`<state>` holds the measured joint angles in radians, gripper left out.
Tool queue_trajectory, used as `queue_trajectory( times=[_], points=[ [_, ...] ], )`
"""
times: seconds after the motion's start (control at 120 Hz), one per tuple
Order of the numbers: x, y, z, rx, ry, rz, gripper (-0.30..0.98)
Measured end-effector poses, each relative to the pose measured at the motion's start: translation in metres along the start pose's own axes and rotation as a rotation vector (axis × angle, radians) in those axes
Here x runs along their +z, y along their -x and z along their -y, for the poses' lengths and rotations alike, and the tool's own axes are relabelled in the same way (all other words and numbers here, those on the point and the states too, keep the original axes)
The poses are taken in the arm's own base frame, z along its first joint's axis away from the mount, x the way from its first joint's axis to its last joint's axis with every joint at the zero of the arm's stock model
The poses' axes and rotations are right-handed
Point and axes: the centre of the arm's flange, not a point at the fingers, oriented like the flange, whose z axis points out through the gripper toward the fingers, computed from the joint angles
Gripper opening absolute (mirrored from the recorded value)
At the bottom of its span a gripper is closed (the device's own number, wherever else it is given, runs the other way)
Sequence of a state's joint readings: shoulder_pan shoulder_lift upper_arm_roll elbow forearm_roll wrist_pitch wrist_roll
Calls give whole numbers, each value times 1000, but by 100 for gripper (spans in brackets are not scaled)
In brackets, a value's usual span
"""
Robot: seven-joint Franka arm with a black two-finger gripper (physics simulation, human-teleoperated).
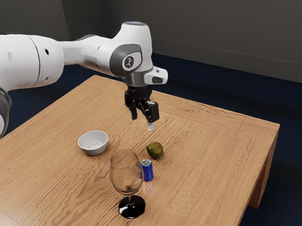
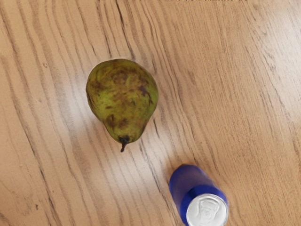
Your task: Place the pear in the bowl.
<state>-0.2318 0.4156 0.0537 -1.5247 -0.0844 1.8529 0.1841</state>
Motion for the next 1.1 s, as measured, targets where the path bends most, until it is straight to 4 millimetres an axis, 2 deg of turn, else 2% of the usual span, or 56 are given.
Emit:
queue_trajectory(
  times=[0.058,0.125,0.208,0.292,0.442,0.808,1.1],
  points=[
    [22,-10,-9,13,-2,3,66],
    [41,-18,-10,19,-15,-6,66],
    [60,-32,-3,19,-40,-32,67],
    [76,-39,13,-2,-62,-44,67],
    [102,-46,15,-13,-77,-44,67],
    [121,-55,9,-35,-83,-53,67],
    [140,-56,15,-60,-82,-35,67]
  ],
)
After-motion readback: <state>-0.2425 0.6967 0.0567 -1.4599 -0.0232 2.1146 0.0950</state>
